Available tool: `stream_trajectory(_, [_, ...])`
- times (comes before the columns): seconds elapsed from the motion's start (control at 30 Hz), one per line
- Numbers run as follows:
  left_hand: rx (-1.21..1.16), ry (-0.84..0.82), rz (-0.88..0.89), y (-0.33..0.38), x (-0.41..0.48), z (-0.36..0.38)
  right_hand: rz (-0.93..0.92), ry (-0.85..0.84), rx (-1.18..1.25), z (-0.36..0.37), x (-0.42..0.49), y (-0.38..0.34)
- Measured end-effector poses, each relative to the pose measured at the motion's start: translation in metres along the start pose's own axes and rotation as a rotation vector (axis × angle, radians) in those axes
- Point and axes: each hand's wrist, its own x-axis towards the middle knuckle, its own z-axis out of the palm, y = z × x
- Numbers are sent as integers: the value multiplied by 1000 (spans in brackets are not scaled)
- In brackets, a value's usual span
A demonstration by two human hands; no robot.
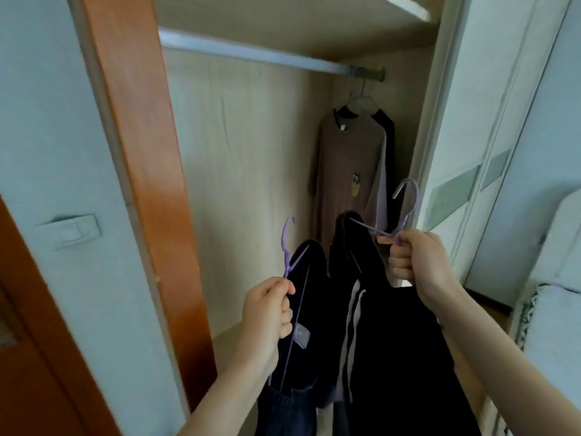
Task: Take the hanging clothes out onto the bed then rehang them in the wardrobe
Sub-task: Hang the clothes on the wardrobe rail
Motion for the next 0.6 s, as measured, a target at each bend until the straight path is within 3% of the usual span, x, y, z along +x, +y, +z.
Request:
stream_trajectory(0.33, [-179,234,205,100,208,105,-3,-369,-54,67,248,-79])
stream_trajectory(0.6, [-174,252,395,210,290,127,12,-657,29,154,336,-152])
